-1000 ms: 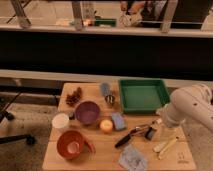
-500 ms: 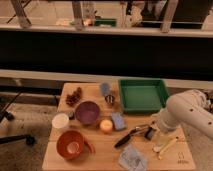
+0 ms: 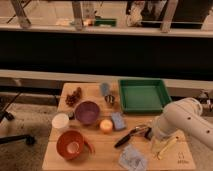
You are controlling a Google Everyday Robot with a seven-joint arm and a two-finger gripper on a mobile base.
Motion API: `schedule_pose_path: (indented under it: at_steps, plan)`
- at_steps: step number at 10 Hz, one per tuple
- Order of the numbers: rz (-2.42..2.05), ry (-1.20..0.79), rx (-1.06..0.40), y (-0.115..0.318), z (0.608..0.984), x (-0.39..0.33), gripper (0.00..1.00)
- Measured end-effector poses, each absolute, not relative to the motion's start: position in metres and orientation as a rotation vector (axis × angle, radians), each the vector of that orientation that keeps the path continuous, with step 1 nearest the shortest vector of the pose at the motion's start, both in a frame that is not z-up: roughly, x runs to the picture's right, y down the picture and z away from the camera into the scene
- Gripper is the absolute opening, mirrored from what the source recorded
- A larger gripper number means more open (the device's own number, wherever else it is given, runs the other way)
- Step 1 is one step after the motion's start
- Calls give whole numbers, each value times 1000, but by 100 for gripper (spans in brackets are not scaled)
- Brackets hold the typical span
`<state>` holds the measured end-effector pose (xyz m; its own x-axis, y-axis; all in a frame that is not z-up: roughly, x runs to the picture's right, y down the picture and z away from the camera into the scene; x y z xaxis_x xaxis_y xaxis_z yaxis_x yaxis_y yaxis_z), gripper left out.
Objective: Place brush in tray
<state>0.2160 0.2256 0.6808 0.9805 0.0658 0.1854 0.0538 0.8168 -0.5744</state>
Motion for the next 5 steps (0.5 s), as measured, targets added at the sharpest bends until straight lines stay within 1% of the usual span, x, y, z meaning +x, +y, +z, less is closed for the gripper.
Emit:
schedule_pose_path:
  at_steps: [5]
  plan:
    - [-32,-237,-592,214,698,179,80]
